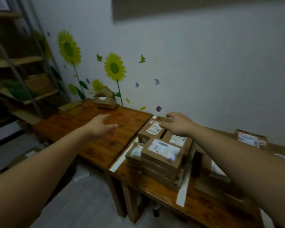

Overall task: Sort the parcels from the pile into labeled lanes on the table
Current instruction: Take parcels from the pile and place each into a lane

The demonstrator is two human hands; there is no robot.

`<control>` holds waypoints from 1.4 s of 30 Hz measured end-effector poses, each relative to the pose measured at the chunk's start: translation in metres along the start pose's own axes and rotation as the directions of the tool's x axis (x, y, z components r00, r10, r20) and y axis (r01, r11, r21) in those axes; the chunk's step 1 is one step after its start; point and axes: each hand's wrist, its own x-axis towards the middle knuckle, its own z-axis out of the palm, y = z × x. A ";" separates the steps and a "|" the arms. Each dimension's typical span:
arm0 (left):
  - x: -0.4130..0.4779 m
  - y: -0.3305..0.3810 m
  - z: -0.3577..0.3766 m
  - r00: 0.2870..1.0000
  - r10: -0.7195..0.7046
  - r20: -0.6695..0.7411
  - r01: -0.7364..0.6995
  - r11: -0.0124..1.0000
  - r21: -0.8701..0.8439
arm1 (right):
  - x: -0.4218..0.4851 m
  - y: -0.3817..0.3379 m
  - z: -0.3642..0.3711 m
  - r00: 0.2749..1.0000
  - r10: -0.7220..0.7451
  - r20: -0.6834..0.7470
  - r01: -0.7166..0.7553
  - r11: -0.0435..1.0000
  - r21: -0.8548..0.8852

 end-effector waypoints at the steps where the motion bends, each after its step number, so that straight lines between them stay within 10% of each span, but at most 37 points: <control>1: 0.008 -0.013 -0.010 1.000 -0.022 -0.006 0.021 1.000 -0.023 | 0.013 -0.015 0.005 1.000 -0.012 0.011 0.012 1.000 0.004; 23: 0.253 -0.261 -0.154 0.948 -0.311 -0.062 0.307 0.949 -0.072 | 0.365 -0.273 0.158 0.936 -0.280 0.214 0.268 0.960 0.082; 42: 0.500 -0.478 -0.246 0.944 -0.291 0.156 0.324 0.907 -0.269 | 0.604 -0.487 0.314 0.959 -0.114 0.259 0.118 0.993 0.002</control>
